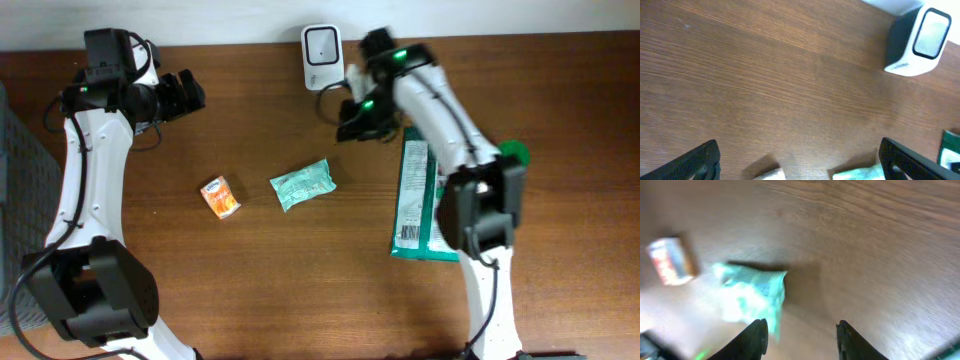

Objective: Scan the item barcode
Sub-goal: 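Pull the pouch toward center while the left gripper approaches it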

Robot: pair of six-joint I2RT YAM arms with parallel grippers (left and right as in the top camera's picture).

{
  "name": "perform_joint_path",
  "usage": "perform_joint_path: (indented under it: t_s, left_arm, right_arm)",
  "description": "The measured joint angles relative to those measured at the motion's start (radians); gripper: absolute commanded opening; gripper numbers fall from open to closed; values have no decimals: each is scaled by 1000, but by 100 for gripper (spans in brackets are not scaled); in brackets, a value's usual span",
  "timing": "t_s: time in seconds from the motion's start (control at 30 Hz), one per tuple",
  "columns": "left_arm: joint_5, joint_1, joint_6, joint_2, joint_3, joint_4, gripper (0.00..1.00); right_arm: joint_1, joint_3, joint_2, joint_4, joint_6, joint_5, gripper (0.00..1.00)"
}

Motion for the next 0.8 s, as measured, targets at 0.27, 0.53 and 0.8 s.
perform_joint_path:
  t_s: [0.27,0.53,0.8]
  left_arm:
    - [47,-89,-129,-1,-174,-19,10]
    - [52,-236,-260,-2,-341,96,0]
    - [74,-317,-358,16,-436,237,0]
  right_arm:
    - [-5,-249,17,123,-153,-291,50]
    - [72,-275,78,189,-98,-337,50]
    - [93,-275,88,194,-87,-339,49]
